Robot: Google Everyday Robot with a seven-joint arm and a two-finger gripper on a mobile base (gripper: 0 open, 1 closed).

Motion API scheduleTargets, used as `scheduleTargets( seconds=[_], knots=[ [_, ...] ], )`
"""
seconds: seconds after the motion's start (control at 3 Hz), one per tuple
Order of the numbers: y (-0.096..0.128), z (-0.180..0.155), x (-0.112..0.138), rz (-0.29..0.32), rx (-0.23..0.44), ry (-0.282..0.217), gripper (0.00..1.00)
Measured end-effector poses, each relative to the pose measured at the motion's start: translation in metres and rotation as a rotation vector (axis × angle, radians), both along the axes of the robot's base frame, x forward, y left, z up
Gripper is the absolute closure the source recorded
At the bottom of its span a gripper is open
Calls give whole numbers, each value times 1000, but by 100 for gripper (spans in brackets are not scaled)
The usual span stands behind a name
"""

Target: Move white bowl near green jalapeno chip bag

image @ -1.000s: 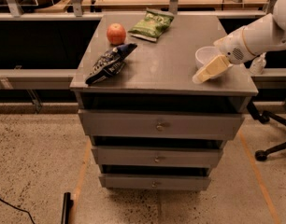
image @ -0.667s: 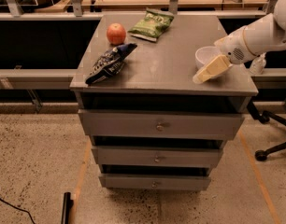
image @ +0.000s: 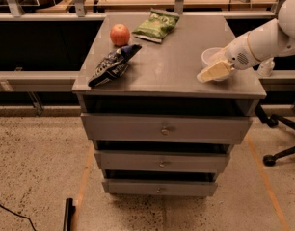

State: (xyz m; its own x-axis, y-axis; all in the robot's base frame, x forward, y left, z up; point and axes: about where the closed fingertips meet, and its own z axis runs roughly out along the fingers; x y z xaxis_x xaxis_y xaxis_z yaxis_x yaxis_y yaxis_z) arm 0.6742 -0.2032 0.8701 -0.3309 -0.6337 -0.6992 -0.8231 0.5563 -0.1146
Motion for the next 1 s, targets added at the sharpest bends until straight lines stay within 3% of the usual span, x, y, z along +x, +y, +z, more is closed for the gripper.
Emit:
scheduleTargets(
  seconds=[0.33,0.67,1.0],
  knots=[
    [-2,-3,7,-7,-9,5,64],
    [3,-1,20,30,-57,-13,88],
    [25,4,55,125,-111,-93,100]
  ],
)
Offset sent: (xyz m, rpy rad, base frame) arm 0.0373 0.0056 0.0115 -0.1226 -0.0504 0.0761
